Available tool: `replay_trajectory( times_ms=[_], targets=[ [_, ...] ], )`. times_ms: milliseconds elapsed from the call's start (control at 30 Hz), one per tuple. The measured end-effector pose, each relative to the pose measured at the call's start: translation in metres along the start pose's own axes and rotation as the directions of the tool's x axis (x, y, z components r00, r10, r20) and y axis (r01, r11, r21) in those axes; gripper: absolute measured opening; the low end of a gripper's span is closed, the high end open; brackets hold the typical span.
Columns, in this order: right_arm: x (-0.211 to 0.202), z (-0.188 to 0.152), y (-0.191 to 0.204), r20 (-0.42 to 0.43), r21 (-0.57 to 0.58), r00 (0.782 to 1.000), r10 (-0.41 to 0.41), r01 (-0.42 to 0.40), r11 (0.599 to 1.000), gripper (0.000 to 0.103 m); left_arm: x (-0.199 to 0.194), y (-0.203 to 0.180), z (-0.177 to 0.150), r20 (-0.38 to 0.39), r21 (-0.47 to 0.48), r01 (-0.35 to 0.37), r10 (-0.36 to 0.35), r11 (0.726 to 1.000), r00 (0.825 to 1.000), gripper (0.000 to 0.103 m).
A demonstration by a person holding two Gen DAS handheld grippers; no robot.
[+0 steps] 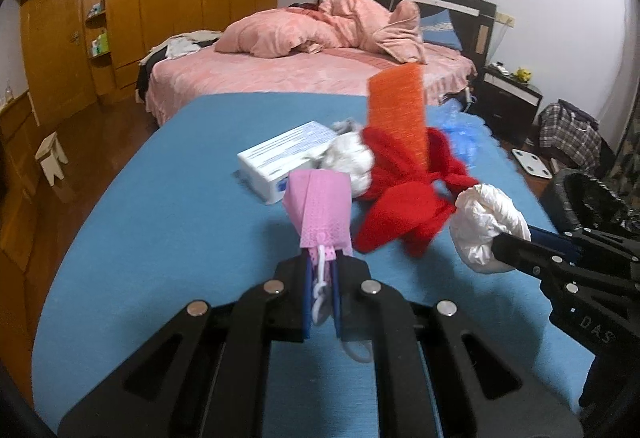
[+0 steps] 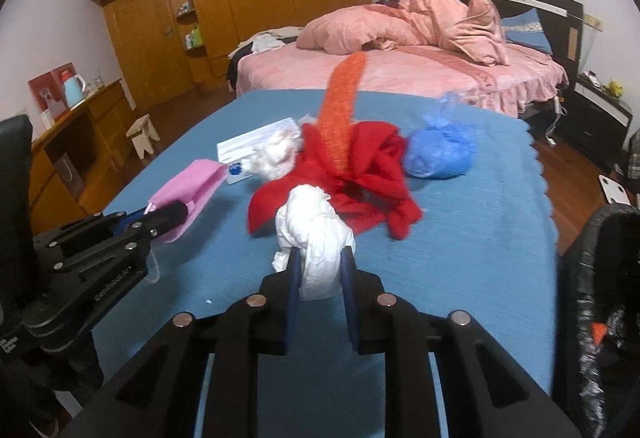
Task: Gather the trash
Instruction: 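Grasp the white tissue with the right tool while the left tool holds the pink mask, then move both tools over the bin and release the mask and tissue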
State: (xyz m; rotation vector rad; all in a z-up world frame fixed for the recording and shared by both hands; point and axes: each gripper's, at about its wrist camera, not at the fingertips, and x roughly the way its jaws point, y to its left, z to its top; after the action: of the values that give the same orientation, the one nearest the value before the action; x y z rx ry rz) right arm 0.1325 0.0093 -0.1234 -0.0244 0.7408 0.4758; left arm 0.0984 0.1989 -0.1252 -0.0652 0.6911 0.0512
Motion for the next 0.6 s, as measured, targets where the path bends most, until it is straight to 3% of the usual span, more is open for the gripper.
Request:
replay_trajectory(
  times_ms=[367,600],
  targets=[
    [-0.041,0.007,-0.058,0.08,0.1,0.99,-0.117,0.108,0.989,0.02,-0.011,-0.065,0.017,0.04,0.07,0.099,-0.101,0.993,0.994,0.007],
    [-0.068,0.002,-0.104,0.112,0.177,0.973,-0.201,0.18,0.968,0.02,-0.008,-0.12,0.027,0.051,0.124,0.191,-0.198,0.974,0.979,0.007]
  ],
)
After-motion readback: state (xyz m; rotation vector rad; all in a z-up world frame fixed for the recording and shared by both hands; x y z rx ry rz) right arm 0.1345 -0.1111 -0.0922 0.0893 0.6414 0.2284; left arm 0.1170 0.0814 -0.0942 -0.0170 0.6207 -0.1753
